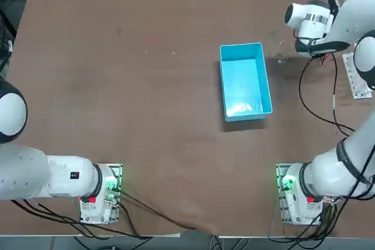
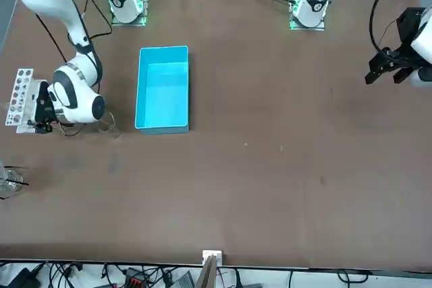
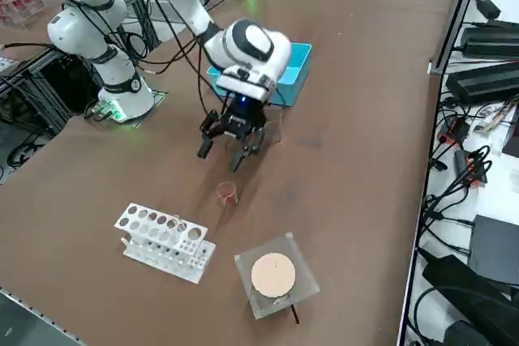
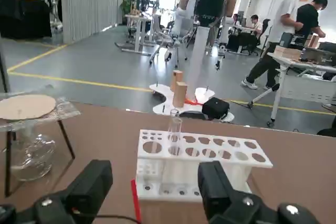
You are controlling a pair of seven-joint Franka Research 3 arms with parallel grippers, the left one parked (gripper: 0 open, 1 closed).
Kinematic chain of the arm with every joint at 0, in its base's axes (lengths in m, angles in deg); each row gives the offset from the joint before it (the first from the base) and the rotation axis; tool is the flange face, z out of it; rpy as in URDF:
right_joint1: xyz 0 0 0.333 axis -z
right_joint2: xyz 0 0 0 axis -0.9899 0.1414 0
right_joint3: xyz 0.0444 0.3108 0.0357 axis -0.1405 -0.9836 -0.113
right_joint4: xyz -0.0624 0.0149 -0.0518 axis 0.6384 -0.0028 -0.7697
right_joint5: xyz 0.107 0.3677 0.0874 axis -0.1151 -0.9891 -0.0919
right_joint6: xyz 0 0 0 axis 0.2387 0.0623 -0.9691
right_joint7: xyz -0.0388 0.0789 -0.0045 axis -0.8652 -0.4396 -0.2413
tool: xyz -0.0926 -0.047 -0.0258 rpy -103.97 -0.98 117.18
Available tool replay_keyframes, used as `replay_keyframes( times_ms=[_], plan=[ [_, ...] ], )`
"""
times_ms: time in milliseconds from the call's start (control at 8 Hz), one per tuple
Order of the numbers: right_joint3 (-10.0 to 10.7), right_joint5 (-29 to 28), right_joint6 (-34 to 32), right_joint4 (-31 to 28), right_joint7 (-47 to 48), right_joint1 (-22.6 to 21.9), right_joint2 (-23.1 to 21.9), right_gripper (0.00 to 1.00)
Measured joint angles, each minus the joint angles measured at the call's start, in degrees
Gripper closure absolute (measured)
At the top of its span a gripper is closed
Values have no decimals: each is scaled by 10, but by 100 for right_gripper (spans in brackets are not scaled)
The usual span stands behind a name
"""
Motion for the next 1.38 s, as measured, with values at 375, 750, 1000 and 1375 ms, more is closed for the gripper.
replay_keyframes(
  times_ms=[375,750,1000,1375],
  plan=[
    [-27,-130,-9,57,-172,-8,-28,0],
    [-27,-277,-22,108,-354,-7,-25,0],
    [-28,-353,-54,140,-433,-12,-24,0],
    [-30,-464,-170,234,-499,-39,-13,0]
  ],
)
